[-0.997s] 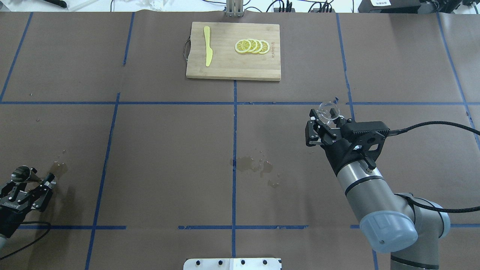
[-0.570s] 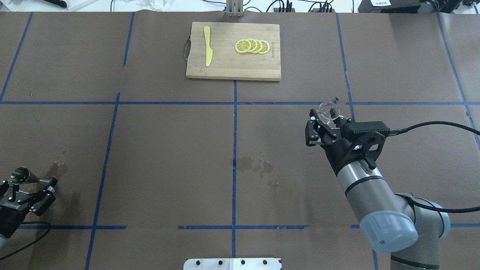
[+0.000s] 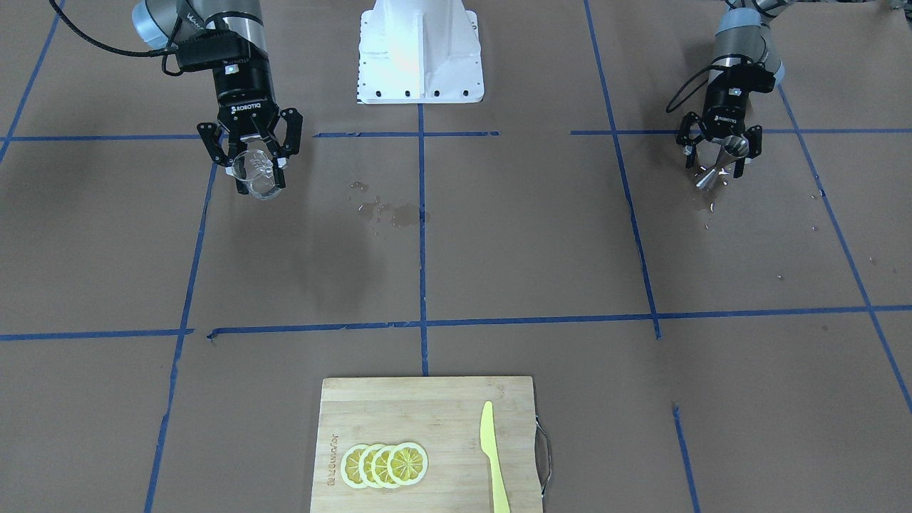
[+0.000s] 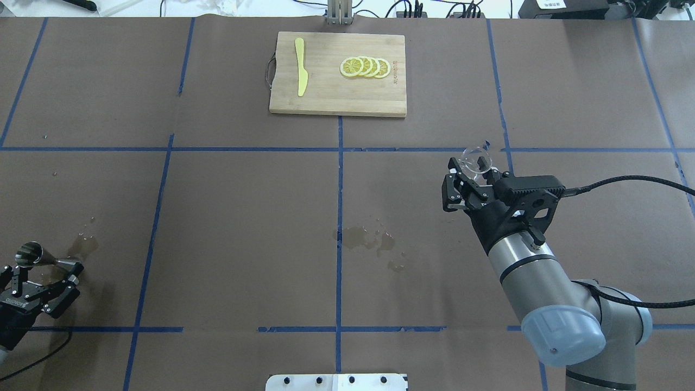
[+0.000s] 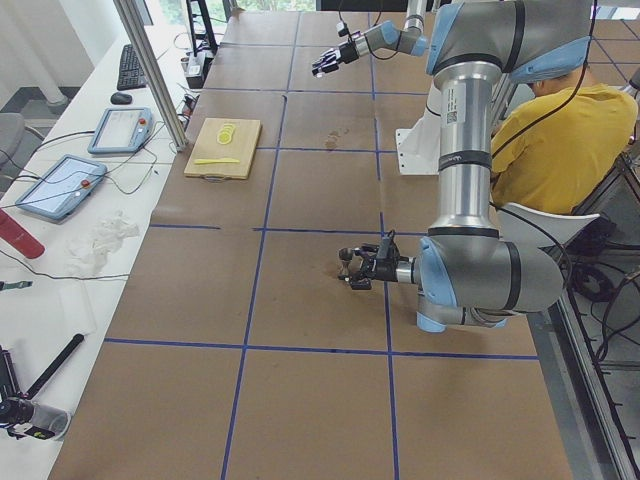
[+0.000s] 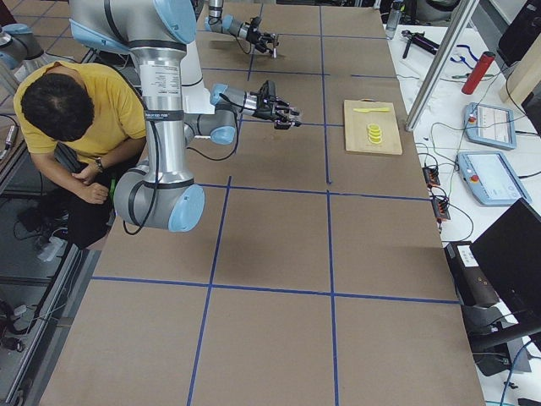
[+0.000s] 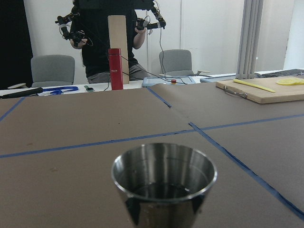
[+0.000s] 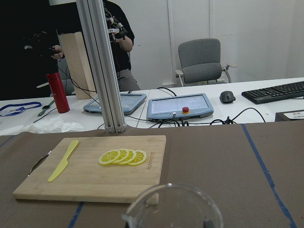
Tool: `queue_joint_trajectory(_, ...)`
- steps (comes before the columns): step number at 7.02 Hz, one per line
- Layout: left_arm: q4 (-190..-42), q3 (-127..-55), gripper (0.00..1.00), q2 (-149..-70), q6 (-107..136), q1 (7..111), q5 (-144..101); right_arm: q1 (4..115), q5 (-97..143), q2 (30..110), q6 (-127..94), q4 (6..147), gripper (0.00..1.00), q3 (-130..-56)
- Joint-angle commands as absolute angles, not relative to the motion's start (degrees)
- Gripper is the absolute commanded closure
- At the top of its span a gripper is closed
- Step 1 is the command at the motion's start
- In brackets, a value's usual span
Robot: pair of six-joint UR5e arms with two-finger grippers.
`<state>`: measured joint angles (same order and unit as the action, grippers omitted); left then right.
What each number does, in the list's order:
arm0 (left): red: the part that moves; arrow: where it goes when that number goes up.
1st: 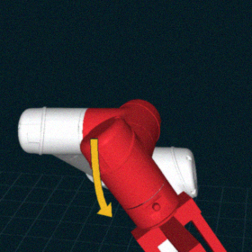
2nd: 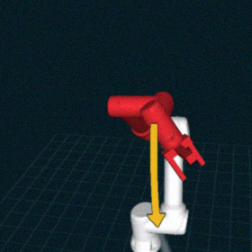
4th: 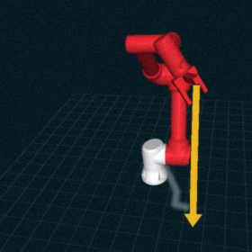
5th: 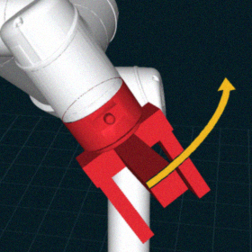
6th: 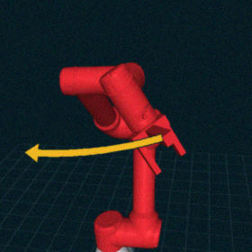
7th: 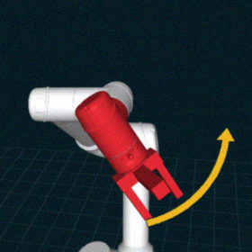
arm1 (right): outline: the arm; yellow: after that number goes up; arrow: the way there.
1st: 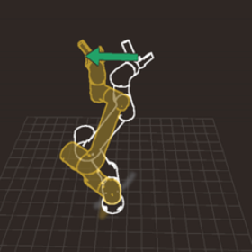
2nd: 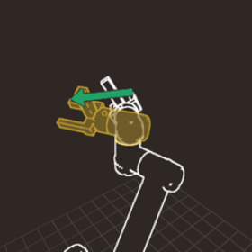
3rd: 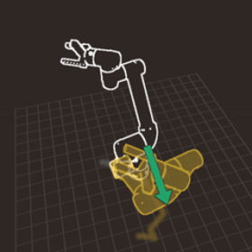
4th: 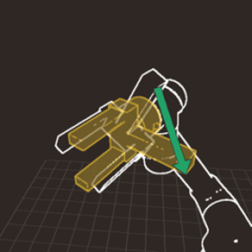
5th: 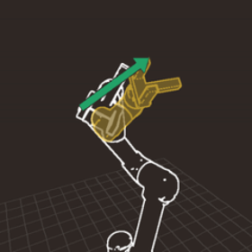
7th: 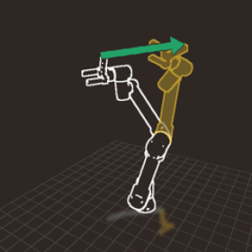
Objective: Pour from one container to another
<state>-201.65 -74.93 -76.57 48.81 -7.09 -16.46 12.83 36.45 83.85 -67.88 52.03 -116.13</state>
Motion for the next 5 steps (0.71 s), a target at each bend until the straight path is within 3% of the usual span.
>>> queue_joint_trajectory(1, -202.1, -74.9, 0.00, -76.4, 49.0, -8.9, -15.2, 12.8, 36.4, 83.8, -68.0, 52.0, 1.00, -116.3)
queue_joint_trajectory(5, -208.6, -74.8, 0.00, -76.3, 49.0, -20.4, -5.4, 12.8, 36.4, 83.8, -68.0, 52.0, 1.00, -116.2)
